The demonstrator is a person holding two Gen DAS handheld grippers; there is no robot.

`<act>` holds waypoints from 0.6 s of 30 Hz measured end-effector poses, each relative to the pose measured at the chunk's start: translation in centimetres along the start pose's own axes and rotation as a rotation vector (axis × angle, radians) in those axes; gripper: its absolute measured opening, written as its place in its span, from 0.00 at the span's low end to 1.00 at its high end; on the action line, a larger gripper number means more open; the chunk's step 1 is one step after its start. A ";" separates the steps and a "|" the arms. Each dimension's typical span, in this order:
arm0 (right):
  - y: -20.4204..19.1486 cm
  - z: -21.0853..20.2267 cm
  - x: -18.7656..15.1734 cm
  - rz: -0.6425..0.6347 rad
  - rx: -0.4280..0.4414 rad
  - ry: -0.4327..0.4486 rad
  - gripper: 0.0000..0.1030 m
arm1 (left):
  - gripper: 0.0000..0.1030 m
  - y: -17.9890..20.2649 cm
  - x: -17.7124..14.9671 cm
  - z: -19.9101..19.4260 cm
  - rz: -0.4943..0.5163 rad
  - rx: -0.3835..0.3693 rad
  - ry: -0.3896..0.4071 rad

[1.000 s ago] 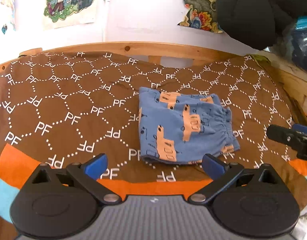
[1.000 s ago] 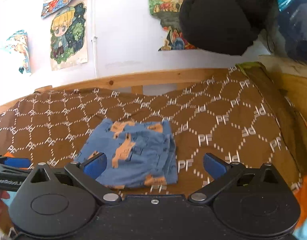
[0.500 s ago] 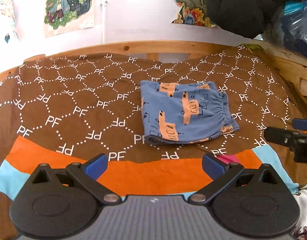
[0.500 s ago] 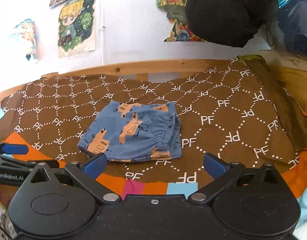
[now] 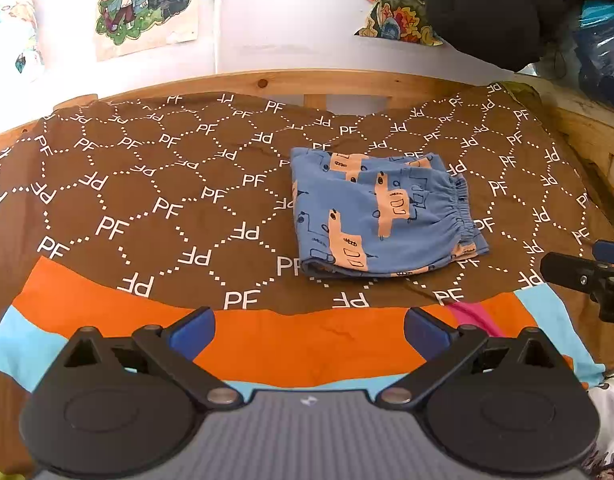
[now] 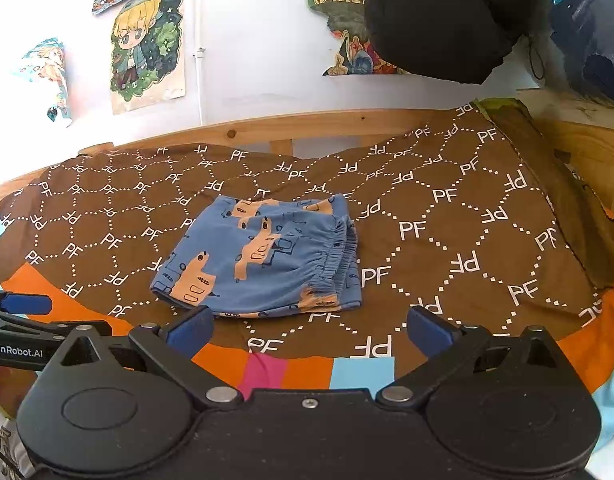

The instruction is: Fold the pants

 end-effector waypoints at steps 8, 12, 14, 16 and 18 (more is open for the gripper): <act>-0.1 0.0 0.0 -0.006 0.001 0.000 0.99 | 1.00 -0.1 -0.2 0.0 0.000 0.004 -0.007; -0.1 0.0 -0.1 -0.005 0.001 -0.003 0.99 | 1.00 -0.3 -0.3 0.0 -0.005 0.006 -0.009; -0.1 0.1 -0.1 -0.006 0.001 -0.006 0.99 | 1.00 -0.3 -0.4 0.0 -0.008 0.006 -0.009; -0.2 0.1 -0.2 -0.007 0.001 -0.007 0.99 | 1.00 -0.4 -0.4 0.0 -0.011 0.008 -0.011; -0.2 0.1 -0.2 -0.009 0.003 -0.009 0.99 | 1.00 -0.5 -0.5 0.0 -0.013 0.008 -0.014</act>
Point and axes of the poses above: each gripper's, at about its wrist camera, not at the fingertips, and z roughly the way its jaws point, y to its right, x to its top, the point moved 10 cm from there along z, roughly the way its jaws point, and after that the axes turned 10 degrees about -x, right-handed, at the moved point
